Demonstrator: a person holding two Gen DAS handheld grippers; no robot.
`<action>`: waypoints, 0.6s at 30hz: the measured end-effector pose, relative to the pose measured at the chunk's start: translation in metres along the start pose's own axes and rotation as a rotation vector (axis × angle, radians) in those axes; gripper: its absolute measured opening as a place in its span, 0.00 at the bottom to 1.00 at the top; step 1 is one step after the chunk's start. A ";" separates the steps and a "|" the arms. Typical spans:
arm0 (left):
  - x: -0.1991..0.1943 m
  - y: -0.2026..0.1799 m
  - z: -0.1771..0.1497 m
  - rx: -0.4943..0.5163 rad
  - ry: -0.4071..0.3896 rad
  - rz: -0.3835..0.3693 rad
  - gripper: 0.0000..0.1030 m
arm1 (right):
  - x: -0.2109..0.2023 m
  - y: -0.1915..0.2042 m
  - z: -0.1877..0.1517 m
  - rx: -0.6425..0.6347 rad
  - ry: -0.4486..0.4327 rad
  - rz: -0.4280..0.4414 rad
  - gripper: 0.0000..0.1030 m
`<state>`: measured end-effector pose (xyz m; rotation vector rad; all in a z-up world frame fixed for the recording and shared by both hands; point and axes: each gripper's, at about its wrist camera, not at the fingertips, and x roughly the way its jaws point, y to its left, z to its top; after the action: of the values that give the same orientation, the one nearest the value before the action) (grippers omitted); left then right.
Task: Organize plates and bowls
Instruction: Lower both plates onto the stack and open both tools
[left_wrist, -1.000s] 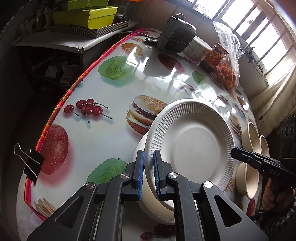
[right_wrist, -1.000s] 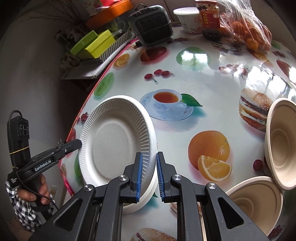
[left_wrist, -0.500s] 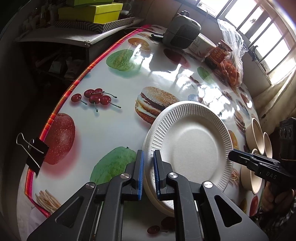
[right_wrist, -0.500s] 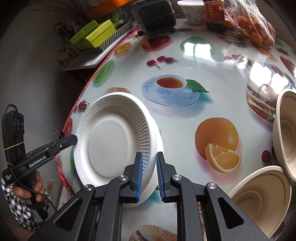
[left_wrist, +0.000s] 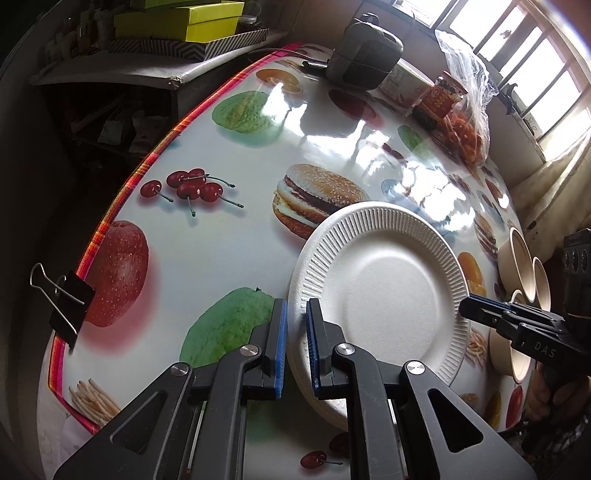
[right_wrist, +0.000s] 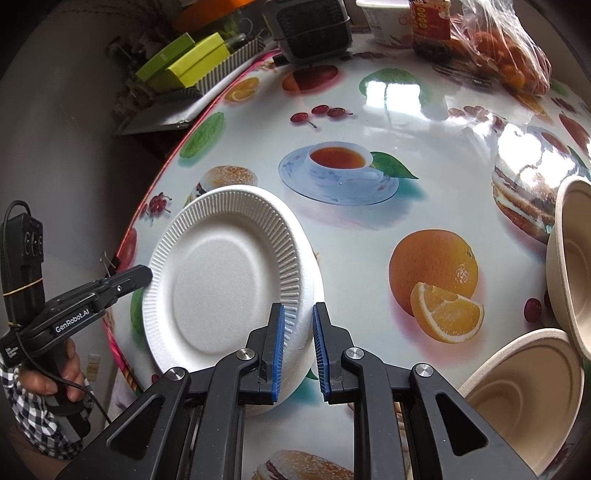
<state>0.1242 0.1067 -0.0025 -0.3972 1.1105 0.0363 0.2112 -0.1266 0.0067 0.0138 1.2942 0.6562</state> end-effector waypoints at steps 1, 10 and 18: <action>0.000 0.000 0.000 -0.002 0.001 -0.001 0.10 | 0.000 0.000 0.000 -0.001 0.000 -0.002 0.15; -0.001 0.001 0.000 -0.007 -0.002 -0.004 0.10 | -0.001 0.002 -0.001 -0.007 -0.003 -0.006 0.17; -0.005 -0.001 0.001 0.011 -0.025 0.015 0.11 | -0.005 0.002 -0.001 -0.002 -0.021 -0.011 0.21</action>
<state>0.1227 0.1070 0.0029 -0.3777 1.0881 0.0484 0.2088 -0.1273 0.0120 0.0126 1.2726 0.6464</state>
